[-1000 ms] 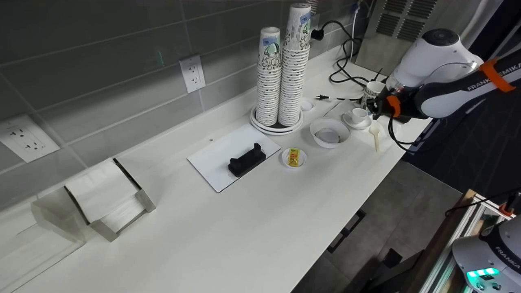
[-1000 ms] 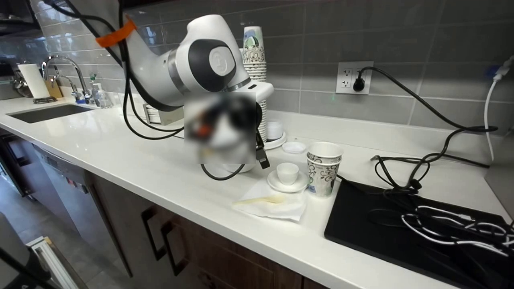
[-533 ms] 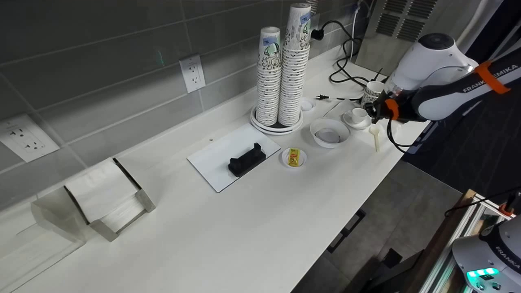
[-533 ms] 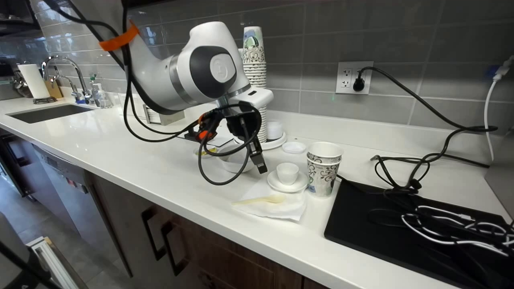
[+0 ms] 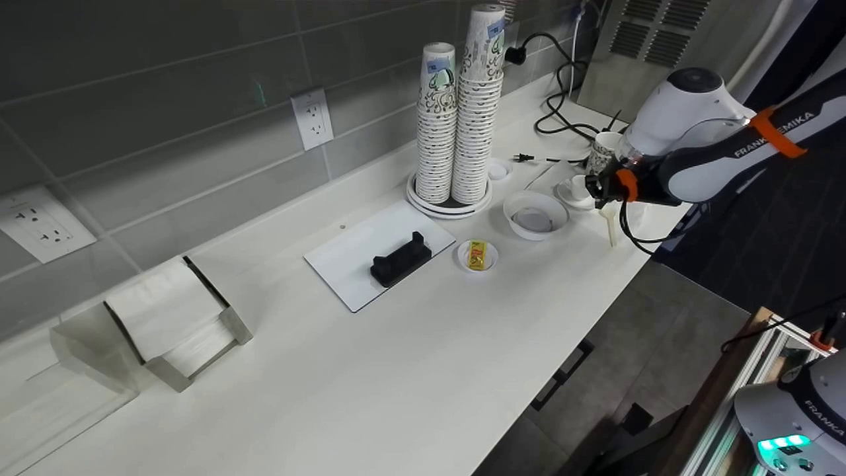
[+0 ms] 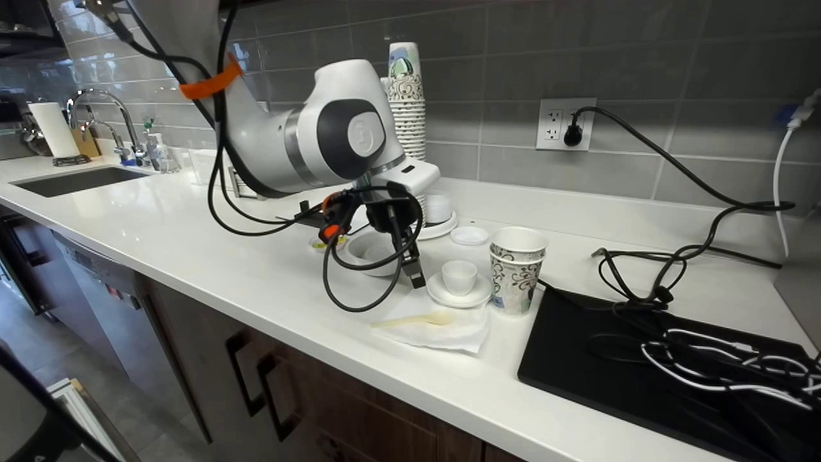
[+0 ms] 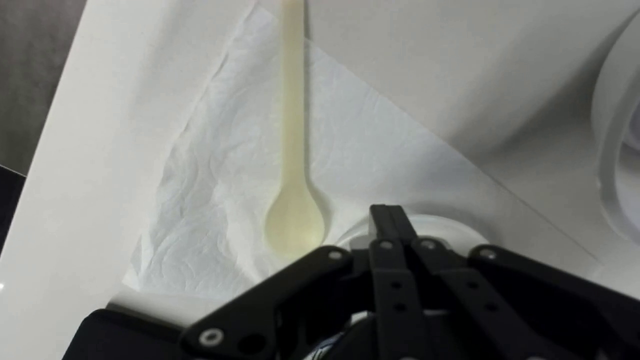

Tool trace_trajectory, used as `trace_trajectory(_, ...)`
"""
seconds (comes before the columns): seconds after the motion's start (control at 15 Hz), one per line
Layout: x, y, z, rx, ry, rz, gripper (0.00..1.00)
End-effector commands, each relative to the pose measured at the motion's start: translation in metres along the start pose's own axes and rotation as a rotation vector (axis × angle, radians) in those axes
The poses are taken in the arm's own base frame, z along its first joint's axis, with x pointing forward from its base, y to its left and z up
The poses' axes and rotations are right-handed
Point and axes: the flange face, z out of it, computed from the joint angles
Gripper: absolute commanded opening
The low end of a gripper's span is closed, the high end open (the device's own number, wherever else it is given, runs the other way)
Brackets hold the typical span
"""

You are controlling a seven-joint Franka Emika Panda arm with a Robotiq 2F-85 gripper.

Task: Move the bowl to the left

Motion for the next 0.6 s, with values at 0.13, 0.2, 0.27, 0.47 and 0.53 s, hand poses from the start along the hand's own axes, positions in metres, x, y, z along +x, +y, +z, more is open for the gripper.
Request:
trace_trajectory(0.13,0.005,-0.012,0.016,0.029,0.002,0.026,0.0)
trace_trajectory(0.2,0.004,-0.014,0.018,0.028,-0.002,0.027,0.0)
trace_trajectory(0.27,0.004,-0.015,0.02,0.026,-0.003,0.027,0.0)
trace_trajectory(0.47,0.002,-0.018,0.028,0.021,-0.017,0.035,0.0)
trace_trajectory(0.53,0.002,-0.019,0.03,0.02,-0.018,0.036,0.0)
